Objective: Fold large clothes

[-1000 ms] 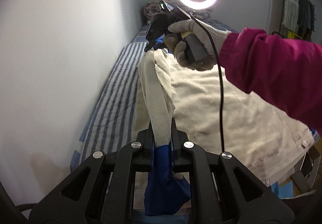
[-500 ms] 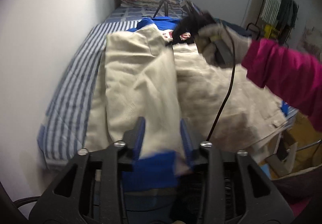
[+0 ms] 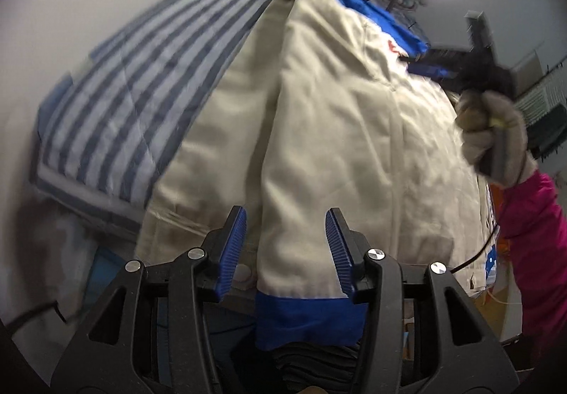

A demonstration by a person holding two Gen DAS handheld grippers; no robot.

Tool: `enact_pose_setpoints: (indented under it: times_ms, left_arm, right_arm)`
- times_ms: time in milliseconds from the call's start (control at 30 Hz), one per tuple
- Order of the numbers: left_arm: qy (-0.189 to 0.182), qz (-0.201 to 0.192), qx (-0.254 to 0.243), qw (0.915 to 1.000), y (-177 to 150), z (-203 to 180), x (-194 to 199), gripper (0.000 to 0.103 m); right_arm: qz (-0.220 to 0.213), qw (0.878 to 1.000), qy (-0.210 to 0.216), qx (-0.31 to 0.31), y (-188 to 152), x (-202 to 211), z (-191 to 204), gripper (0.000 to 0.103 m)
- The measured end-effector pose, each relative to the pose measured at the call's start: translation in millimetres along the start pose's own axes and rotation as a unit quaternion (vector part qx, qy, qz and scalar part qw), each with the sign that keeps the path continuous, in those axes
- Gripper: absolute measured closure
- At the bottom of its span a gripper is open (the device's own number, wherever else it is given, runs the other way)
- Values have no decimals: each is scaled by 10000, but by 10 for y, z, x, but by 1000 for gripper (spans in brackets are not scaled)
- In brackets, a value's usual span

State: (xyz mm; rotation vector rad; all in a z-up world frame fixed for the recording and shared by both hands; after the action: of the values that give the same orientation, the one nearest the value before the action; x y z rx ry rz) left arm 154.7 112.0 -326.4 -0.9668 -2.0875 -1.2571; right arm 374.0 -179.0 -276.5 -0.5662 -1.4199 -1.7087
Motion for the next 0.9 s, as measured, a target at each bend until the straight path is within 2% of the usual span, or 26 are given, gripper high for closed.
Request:
enact_pose_setpoints:
  times_ms: [100, 233, 267, 333, 433, 500, 633, 700, 800, 900]
  left_arm:
    - [-31, 80, 35, 10000, -104, -3, -53, 55]
    - [-141, -46, 125, 9998, -135, -3, -34, 59]
    - [-195, -67, 159, 9997, -143, 11, -16, 66]
    - [-245, -66, 108, 9996, -175, -8, -25, 71]
    - [-241, -92, -131, 9996, -190, -74, -69, 75]
    - [-190, -82, -242, 9995, -187, -87, -87, 96]
    - [-260, -90, -128, 9995, -159, -43, -77, 101]
    - [-319, -148, -108, 9993, -142, -43, -42, 102]
    - [-352, -220, -172, 9990, -139, -53, 13, 103]
    - [-371, -236, -142, 9989, -132, -29, 38, 103]
  right_arm:
    - [-140, 9984, 126, 539, 140, 135, 393, 67]
    - [-264, 9944, 214, 1004, 362, 83, 793, 64]
    - [-297, 9937, 194, 1066, 437, 39, 889, 62]
    - [-355, 9921, 121, 1194, 540, -88, 1103, 49]
    - [-400, 9893, -27, 1402, 726, -373, 1346, 48]
    - [-322, 9883, -103, 1486, 848, -607, 1446, 48]
    - [-74, 9832, -306, 1797, 960, -952, 1613, 48]
    - [133, 9748, -450, 2182, 969, -1124, 1683, 48]
    - [441, 9641, -381, 2590, 917, -1239, 1704, 48]
    - [806, 9373, -674, 3322, 788, -1307, 1649, 50]
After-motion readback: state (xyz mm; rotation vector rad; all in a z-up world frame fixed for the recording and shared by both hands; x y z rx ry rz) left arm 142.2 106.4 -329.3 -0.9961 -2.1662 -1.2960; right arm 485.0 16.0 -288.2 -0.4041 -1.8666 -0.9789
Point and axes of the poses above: each gripper's, at about its wrist camera, not at the fingertips, and x roughly against the way its jaws point, z to its left, y to its top, the point moved 4 cm from there along -x, roughly the way its jaws point, and after that the axes turned 12 degrees about -z, right-handed, at the moved point
